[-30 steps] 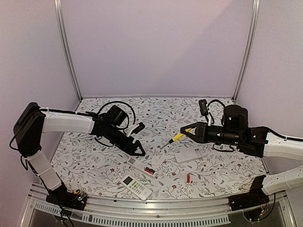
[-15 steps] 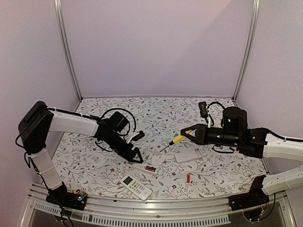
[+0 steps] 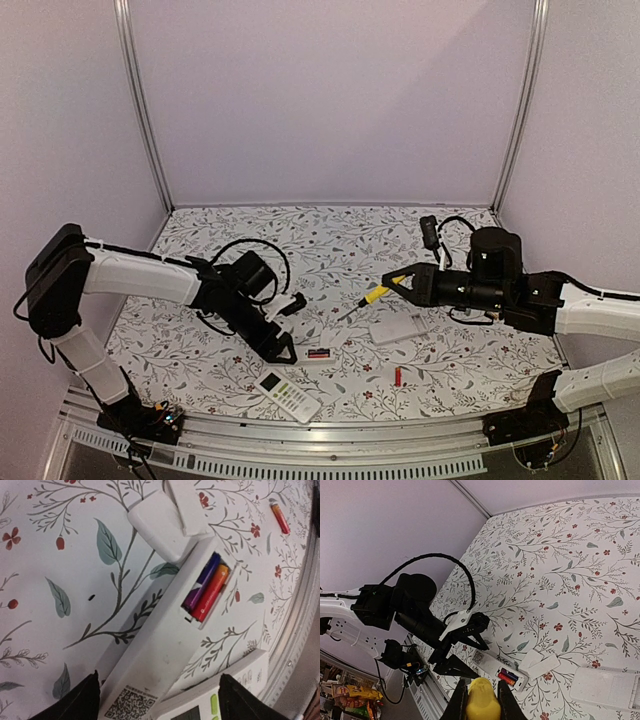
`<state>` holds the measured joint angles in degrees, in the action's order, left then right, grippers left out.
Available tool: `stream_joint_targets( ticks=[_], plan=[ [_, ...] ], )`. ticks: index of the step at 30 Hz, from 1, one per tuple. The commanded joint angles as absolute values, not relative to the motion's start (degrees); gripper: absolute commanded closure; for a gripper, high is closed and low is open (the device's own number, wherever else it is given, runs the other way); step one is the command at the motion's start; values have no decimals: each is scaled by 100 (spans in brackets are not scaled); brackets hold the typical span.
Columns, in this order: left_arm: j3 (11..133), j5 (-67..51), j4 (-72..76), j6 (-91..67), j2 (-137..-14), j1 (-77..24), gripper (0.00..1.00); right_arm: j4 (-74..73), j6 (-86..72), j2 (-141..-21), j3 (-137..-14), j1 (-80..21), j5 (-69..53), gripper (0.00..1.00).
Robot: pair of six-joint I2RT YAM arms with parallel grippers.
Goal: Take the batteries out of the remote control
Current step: Hold the remote control without the battery cover at the center of the board.
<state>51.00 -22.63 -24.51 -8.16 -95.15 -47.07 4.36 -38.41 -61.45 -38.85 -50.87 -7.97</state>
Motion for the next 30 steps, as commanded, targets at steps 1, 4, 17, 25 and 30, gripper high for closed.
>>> stream_joint_targets(
  ticks=[1,4,17,25,30],
  plan=[
    [5032,-1292,-2557,-764,-9236,-5059,19,619,-3910,-6091,-3798,-5081,-669,100],
    [5051,-846,-2620,-733,-9211,-5216,21,637,-3919,-6091,-3786,-5083,-655,100],
    [5147,-289,-2666,-632,-9495,-5653,38,738,-4040,-5929,-3577,-5080,-512,100],
    [5248,-219,-2505,-311,-9628,-5993,57,757,-4135,-5788,-3450,-5080,-177,100],
    [5344,-166,-2300,-119,-9639,-6226,69,649,-4263,-5665,-3331,-5082,164,100]
  ],
)
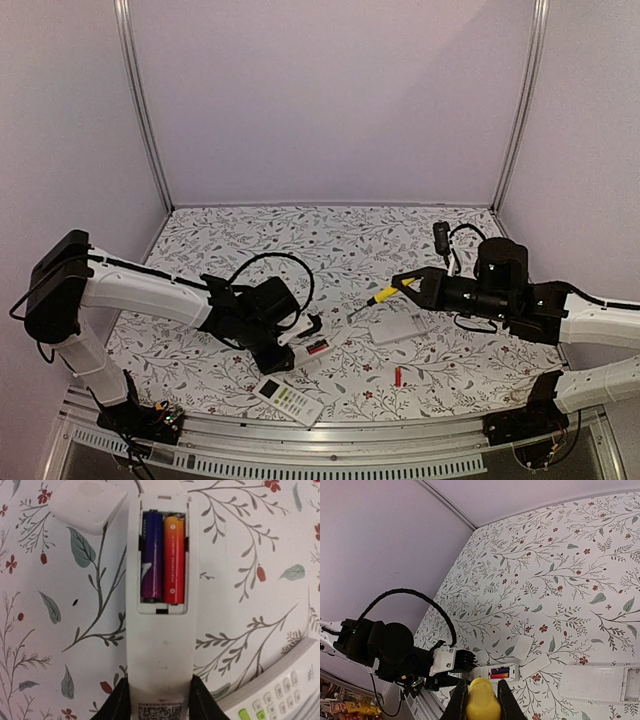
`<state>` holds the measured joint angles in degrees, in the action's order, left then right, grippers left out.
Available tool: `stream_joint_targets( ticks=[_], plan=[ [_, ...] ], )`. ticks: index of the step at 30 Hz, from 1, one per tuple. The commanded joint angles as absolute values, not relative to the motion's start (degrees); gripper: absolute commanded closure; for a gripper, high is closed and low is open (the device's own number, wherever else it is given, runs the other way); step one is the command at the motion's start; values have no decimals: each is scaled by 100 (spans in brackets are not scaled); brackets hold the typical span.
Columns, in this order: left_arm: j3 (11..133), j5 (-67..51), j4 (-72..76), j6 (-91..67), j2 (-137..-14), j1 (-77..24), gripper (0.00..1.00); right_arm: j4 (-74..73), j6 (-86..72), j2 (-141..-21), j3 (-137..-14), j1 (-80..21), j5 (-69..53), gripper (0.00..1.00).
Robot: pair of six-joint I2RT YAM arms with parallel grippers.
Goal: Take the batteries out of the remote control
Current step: Hold the remote control without the battery cover at the center of the board, then remove the battery from the remote control without the battery cover.
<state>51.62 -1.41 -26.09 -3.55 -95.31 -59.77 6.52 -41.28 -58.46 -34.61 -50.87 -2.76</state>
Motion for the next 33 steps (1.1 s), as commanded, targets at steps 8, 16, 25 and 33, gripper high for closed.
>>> stream_joint_targets(
  ticks=[8,16,25,33],
  plan=[
    [5636,-396,-2166,-13,-9799,-6316,78,-278,-4611,-5887,-3642,-5486,1276,100],
    [5742,-494,-2158,167,-10010,-6355,79,-869,-5132,-6918,-4160,-6224,2116,100],
    [5798,-107,-2280,216,-10227,-6456,79,-904,-5218,-7335,-4303,-6363,2327,100],
    [5844,-107,-2324,209,-10359,-6513,79,-738,-5124,-7497,-4363,-6363,2157,100]
  ],
)
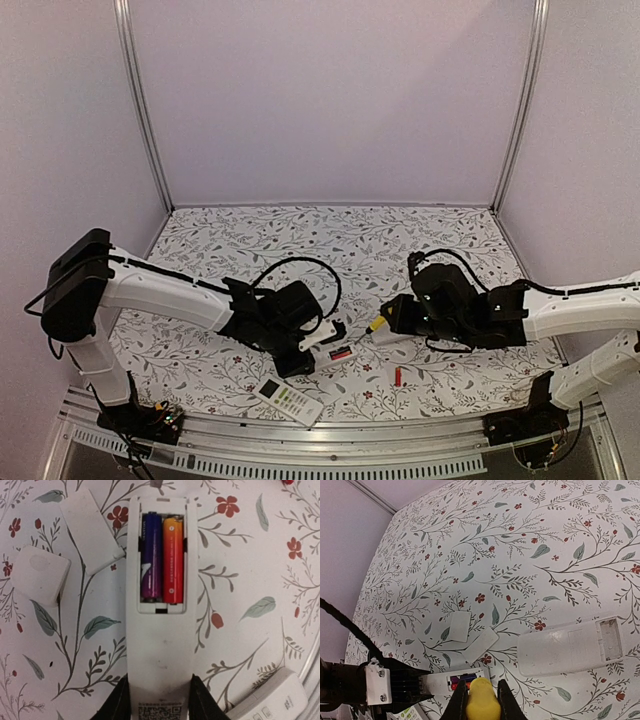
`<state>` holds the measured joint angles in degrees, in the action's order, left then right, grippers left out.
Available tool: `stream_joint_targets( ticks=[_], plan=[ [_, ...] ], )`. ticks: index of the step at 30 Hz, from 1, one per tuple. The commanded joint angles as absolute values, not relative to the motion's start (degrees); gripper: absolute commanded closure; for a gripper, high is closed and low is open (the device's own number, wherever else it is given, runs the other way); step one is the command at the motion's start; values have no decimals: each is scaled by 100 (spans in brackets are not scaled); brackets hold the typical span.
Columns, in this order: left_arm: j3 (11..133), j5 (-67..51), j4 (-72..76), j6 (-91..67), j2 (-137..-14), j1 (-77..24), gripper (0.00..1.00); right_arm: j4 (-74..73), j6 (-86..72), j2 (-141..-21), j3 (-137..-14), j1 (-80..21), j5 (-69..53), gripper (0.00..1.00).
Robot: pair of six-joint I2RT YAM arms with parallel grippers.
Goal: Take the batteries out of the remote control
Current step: Remove the battery from the remote control without the battery cover.
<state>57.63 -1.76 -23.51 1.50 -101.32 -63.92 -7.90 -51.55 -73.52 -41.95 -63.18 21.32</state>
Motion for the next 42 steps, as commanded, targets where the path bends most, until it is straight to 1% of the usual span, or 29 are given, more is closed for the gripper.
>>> stream_joint_targets(
  ticks=[1,15,28,42],
  plan=[
    [5851,-106,-2327,214,-10364,-6521,79,-718,-5117,-7541,-4368,-6363,2127,100],
    [5867,-79,-2356,220,-10424,-6531,80,-672,-5072,-7768,-4443,-6363,2077,100],
    [5889,-44,-2373,221,-10449,-6532,82,-939,-5111,-7941,-4538,-6363,1995,100],
    [5906,-26,-2401,222,-10510,-6533,83,-1298,-5045,-7796,-4645,-6390,2252,100]
  ],
)
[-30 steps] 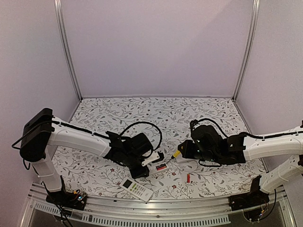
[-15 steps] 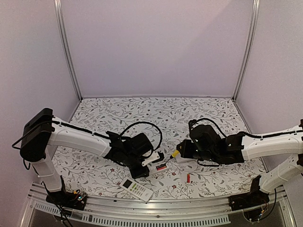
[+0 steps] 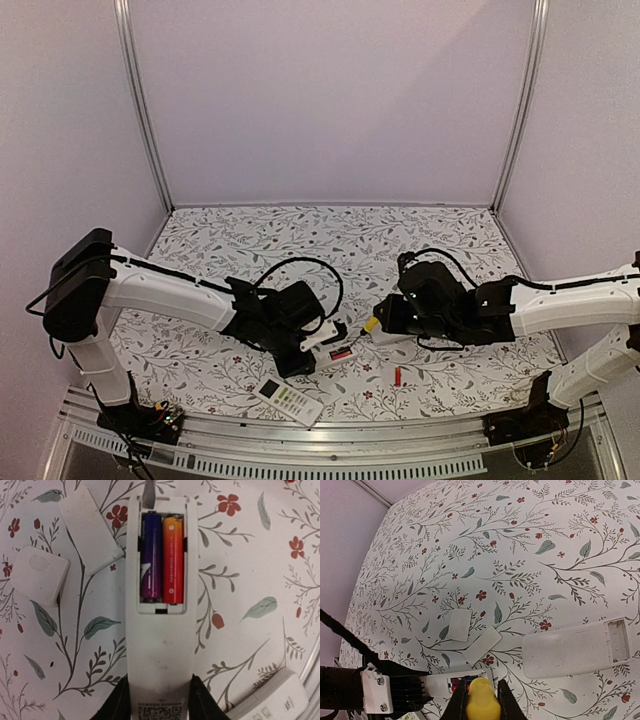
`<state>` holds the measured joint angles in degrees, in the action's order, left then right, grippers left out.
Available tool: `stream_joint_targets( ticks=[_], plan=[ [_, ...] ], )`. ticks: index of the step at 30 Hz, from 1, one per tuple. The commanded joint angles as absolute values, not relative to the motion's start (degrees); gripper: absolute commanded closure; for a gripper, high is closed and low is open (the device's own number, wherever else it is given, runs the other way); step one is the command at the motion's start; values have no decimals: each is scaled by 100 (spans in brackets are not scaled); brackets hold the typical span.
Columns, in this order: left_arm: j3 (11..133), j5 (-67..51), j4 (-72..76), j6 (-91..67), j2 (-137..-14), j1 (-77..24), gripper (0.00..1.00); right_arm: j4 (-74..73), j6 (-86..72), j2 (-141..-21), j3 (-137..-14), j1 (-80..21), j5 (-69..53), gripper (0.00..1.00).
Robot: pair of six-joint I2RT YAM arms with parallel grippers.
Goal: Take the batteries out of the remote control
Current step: Remove the battery from the remote control without the battery cover.
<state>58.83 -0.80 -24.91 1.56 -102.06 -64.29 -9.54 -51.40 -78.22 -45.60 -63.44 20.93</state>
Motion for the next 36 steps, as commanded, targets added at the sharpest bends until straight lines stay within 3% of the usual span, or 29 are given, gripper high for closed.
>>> stream_joint_targets(
  ticks=[1,36],
  plan=[
    [5913,-26,-2400,222,-10517,-6530,83,-1287,-5045,-7808,-4641,-6390,2230,100],
    [5880,-115,-2444,292,-10582,-6588,81,-1804,-4982,-7748,-5036,-6504,2197,100]
  ],
)
